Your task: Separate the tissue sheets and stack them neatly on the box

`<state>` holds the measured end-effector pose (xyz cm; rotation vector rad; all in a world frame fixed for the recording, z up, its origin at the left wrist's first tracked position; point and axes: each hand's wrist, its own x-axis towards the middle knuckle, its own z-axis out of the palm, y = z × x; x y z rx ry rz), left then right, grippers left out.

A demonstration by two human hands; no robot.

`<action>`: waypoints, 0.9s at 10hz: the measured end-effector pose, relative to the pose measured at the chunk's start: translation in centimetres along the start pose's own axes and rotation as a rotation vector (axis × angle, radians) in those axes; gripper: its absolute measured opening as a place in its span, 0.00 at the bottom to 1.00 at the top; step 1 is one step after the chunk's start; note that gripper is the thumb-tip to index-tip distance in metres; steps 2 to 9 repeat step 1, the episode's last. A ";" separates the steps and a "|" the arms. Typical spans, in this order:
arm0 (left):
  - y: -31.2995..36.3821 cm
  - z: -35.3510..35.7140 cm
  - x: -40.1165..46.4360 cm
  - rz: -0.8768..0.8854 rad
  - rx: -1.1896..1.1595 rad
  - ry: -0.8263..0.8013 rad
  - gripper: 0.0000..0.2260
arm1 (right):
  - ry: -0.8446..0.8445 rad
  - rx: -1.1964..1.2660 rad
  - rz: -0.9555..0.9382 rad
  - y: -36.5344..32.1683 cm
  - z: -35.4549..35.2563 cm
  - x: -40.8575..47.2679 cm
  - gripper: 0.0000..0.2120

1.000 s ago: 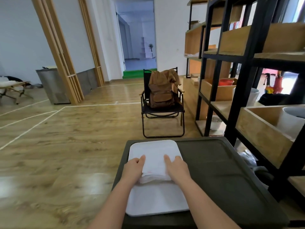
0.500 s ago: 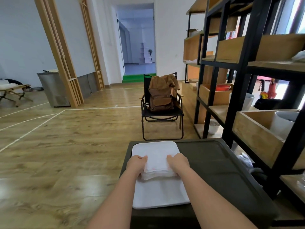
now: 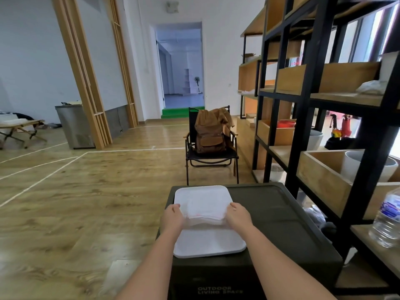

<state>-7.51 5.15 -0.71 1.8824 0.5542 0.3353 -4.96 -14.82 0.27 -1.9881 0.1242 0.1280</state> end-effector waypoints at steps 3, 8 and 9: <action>1.1 -1.5 -1.5 0.106 0.177 0.114 0.13 | 0.103 -0.085 -0.111 -0.5 -0.5 -1.1 0.15; 1.1 -1.5 -1.5 0.106 0.177 0.114 0.13 | 0.103 -0.085 -0.111 -0.5 -0.5 -1.1 0.15; 1.1 -1.5 -1.5 0.106 0.177 0.114 0.13 | 0.103 -0.085 -0.111 -0.5 -0.5 -1.1 0.15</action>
